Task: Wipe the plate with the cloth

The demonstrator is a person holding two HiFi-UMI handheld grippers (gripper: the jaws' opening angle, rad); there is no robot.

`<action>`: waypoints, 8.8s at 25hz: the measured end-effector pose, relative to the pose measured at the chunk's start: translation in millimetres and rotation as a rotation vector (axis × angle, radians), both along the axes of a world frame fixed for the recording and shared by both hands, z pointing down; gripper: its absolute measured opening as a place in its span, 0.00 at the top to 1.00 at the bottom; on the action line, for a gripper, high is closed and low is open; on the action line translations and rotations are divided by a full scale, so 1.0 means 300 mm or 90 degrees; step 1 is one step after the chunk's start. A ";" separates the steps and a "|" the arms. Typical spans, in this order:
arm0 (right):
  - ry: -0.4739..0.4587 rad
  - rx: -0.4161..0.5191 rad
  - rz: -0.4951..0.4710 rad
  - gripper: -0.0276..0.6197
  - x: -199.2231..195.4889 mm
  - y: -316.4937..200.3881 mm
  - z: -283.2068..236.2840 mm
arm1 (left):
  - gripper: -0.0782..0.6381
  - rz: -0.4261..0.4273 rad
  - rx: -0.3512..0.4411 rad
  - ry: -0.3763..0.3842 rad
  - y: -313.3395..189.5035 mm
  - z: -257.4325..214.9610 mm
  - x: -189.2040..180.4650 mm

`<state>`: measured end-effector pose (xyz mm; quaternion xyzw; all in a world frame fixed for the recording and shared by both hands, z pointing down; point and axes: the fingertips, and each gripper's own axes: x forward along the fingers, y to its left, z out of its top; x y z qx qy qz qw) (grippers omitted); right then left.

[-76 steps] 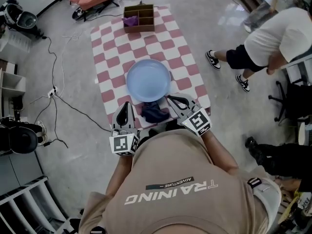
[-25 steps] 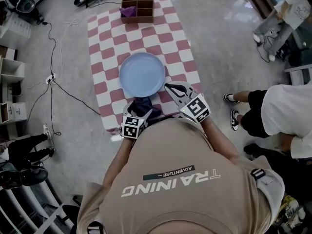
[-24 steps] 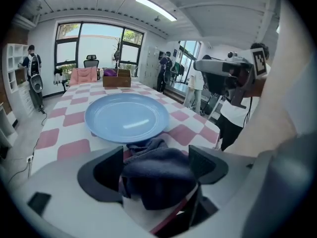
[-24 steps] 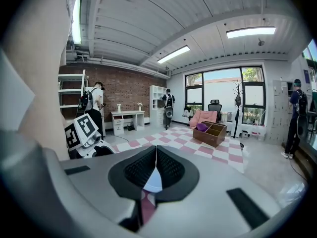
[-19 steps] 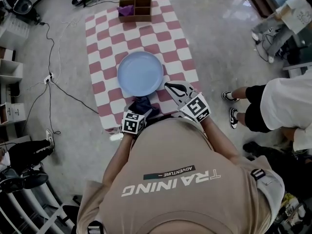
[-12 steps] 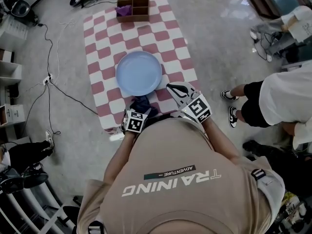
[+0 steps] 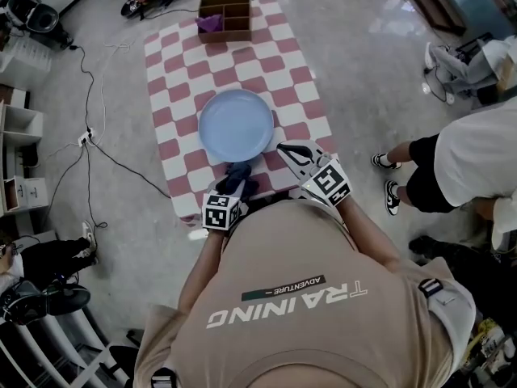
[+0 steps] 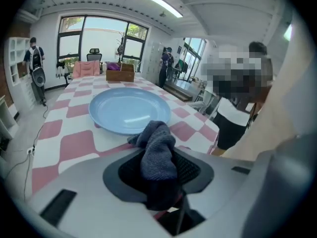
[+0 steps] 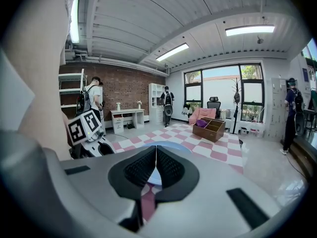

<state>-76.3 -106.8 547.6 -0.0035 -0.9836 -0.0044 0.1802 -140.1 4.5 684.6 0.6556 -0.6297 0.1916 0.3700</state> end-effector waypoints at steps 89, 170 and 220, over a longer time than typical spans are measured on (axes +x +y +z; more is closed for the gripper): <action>0.048 -0.014 0.258 0.93 0.208 -0.135 0.084 | 0.69 0.036 -0.110 -0.066 -0.624 0.094 -0.471; 0.035 -0.025 0.033 0.93 0.072 -0.112 0.052 | 0.69 -0.010 -0.223 -0.091 -0.522 -0.011 -0.667; 0.004 -0.035 0.209 0.93 0.214 -0.285 0.081 | 0.69 0.136 -0.113 -0.046 -0.856 -0.016 -0.174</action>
